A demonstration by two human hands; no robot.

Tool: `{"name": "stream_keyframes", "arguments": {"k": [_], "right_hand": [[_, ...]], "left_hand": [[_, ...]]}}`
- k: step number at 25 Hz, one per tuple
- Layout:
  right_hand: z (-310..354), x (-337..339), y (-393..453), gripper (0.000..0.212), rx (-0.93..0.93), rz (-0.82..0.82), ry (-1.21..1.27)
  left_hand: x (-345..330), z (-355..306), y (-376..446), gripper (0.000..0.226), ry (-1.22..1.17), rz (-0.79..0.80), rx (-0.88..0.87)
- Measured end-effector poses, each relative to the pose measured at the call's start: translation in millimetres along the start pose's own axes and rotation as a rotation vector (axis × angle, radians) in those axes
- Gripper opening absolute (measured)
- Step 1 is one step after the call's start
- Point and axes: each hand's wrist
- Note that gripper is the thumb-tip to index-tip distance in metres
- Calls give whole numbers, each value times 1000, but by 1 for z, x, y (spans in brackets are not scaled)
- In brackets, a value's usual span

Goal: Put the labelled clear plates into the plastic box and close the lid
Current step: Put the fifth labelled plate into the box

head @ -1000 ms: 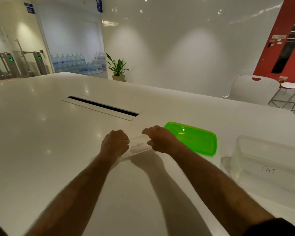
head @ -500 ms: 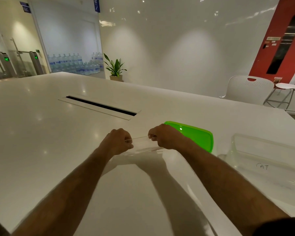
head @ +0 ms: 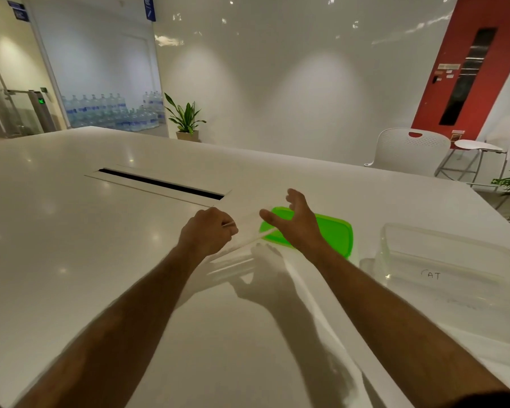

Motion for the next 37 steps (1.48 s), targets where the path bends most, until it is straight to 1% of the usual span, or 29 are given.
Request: {"name": "stream_keyframes", "arguments": {"k": [1,2,3,5,6,7,9,11,13,15,16,18,19,20,21,22,25,27,29,32,33,35,36,37], "right_hand": [[-4,-2,-5,97,-122,21,188],[-9,-3,-9,97,-225,56,363],[-13,-2,-11,91,-298,101,522],[-17,3,-14,65,-367,222,730],[-17,7,-15,61,-386,271,776],[-16,10,-16,63,-404,299,805],[-13,18,-13,67,-441,322,816],[-11,24,-12,55,-459,367,748],[-9,27,-13,50,-469,422,687],[-9,28,-13,45,-458,408,669],[-7,27,-13,38,-441,377,661],[-2,28,-12,21,-414,306,641],[1,29,-12,18,-410,281,624],[3,31,-11,20,-412,261,608],[5,32,-10,24,-416,248,594],[8,33,-9,28,-422,237,582],[15,33,-9,36,-404,219,563],[17,34,-9,45,-375,210,573],[20,39,-8,56,-361,235,595],[23,44,-5,66,-233,295,530],[23,45,-4,67,-178,298,503],[19,46,0,60,-56,288,404],[15,49,1,56,14,298,346],[12,52,3,54,68,323,293]], "left_hand": [[-1,-3,0,17,27,-39,-24],[-2,-5,0,18,58,-81,-59],[-3,-7,-1,19,86,-123,-102],[-8,-8,-1,23,146,-203,-229],[-10,-7,-1,27,187,-243,-312],[-12,-8,-2,29,231,-283,-405],[-13,-7,-3,25,285,-374,-604],[-15,-4,-3,18,304,-470,-782],[-21,0,-2,20,327,-519,-878],[-24,3,0,19,328,-564,-914],[-26,4,0,21,326,-572,-918],[-27,5,-1,35,361,-538,-886],[-28,6,-2,48,404,-517,-852],[-29,5,-3,59,456,-509,-815],[-32,3,-4,65,510,-518,-783],[-35,1,-5,65,553,-537,-756],[-42,-5,-1,46,574,-639,-733],[-45,-8,-1,46,537,-648,-711],[-47,-12,-2,52,404,-623,-621],[-53,-20,0,57,19,-534,-427],[-56,-23,-1,57,-157,-494,-390],[-58,-34,-4,50,-597,-408,-269],[-57,-42,-6,50,-804,-346,-184],[-56,-49,-8,53,-960,-292,-131]]}}
Point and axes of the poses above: each hand's wrist, its own y-axis towards the middle knuckle, its own x-axis out of the back of the hand, z = x × y, and after that the axes turned 3 degrees about -z, right-handed
